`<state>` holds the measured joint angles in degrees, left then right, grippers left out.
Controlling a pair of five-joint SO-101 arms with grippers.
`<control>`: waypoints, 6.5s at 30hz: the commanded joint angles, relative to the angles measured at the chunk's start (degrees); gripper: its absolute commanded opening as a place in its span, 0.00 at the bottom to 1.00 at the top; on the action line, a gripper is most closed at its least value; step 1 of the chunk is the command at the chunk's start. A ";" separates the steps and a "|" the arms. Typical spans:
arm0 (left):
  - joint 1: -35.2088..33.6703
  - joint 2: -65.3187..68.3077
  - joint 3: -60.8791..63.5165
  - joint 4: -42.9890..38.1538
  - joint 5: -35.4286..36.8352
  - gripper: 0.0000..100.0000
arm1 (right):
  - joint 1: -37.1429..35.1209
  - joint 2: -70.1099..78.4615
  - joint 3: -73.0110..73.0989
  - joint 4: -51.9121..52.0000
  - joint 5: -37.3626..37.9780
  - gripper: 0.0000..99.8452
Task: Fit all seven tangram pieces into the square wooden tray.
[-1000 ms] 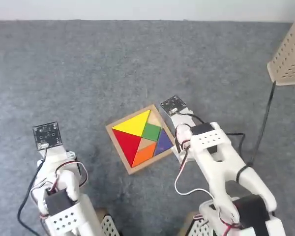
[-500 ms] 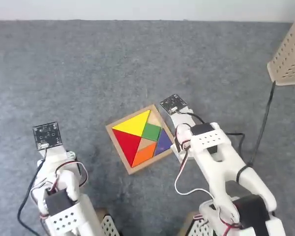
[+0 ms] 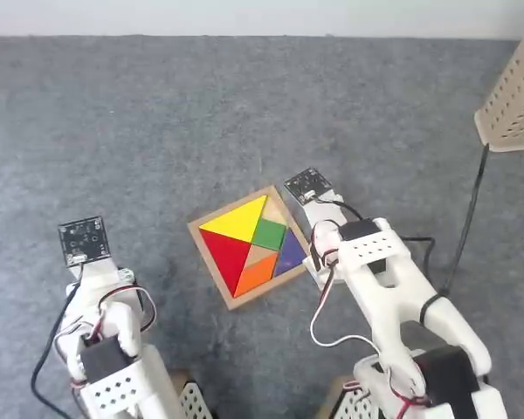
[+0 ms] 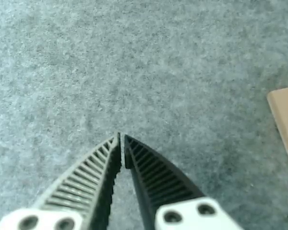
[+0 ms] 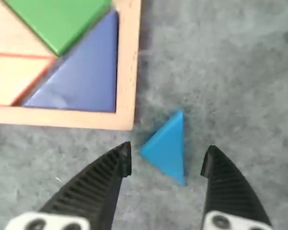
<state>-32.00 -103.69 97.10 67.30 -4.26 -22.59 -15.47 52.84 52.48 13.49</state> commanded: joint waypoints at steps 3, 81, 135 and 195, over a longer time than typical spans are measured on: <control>0.18 -0.44 -0.48 0.35 0.79 0.01 | -0.22 5.23 -1.85 -0.84 -0.53 0.25; 0.18 -0.44 -0.48 0.35 0.79 0.01 | -9.71 41.19 -62.07 14.11 -5.01 0.10; 0.18 -0.44 -0.48 0.35 0.79 0.01 | 4.70 -34.07 10.73 7.96 3.60 0.01; 0.18 -0.44 -0.48 0.35 0.79 0.01 | 31.87 -88.40 43.60 18.95 13.36 0.01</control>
<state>-32.00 -103.69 97.10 67.30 -4.26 7.38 -103.03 95.38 71.03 25.71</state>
